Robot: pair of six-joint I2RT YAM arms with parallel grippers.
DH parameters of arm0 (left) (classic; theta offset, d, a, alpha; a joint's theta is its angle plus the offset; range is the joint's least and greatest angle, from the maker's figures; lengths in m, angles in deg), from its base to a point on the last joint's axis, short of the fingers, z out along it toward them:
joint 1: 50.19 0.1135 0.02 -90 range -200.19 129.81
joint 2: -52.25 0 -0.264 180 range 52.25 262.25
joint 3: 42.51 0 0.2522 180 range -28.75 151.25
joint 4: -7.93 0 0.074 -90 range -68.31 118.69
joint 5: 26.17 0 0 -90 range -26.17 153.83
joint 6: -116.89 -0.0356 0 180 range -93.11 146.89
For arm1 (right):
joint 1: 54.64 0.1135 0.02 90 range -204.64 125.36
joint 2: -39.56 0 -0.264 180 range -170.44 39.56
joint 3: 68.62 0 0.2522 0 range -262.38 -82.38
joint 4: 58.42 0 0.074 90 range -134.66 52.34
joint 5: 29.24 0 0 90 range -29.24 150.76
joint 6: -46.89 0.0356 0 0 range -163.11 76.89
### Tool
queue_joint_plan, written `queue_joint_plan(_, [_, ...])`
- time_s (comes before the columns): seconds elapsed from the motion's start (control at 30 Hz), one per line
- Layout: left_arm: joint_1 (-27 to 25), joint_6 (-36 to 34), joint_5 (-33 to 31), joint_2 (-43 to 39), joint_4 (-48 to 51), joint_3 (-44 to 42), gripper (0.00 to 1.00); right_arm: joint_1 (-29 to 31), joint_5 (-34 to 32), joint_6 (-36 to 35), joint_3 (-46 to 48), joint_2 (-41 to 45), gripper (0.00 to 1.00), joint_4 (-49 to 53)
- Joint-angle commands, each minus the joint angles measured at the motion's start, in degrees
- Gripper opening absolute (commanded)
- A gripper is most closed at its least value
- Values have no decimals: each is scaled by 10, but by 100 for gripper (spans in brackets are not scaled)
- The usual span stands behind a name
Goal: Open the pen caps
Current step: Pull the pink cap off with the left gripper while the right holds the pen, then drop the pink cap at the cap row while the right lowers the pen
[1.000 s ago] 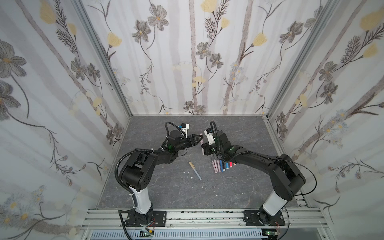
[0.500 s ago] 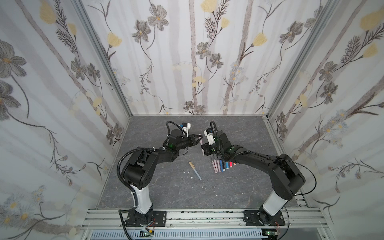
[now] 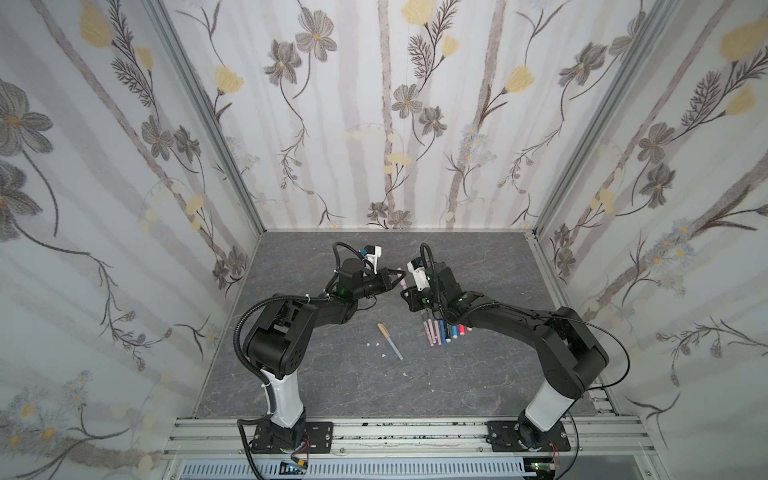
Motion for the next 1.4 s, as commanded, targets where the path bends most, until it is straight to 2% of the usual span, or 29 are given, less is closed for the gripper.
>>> queue_joint_plan(0.0, [1,21,15,-6,-36,2,0,0,7,4,1,-2,19,-33])
queue_joint_plan(0.03, [1,21,15,-7,-36,2,0,0,6,5,0,-3,17,-35])
queue_joint_plan(0.17, [1,12,10,-13,-28,-5,0,1,4,7,2,2,0,-42])
queue_joint_plan(0.37, [15,-42,-16,-16,48,17,0,11,-11,1,20,19,0,-26])
queue_joint_plan(0.5, [40,-89,-31,1,110,73,0,37,-28,1,46,33,0,-12])
queue_joint_plan(0.77, [98,-133,-45,28,186,173,0,81,-66,32,103,67,0,-6])
queue_joint_plan(0.9, [126,-149,-54,2,222,166,0,81,-96,48,114,87,0,9])
queue_joint_plan(1.03, [149,-200,-84,-22,300,156,0,81,-127,52,103,76,0,54])
queue_joint_plan(1.17, [174,-231,-113,-30,371,146,0,81,-147,60,78,28,0,103])
queue_joint_plan(1.37, [207,-225,-130,4,409,147,0,81,-169,81,52,-21,0,144])
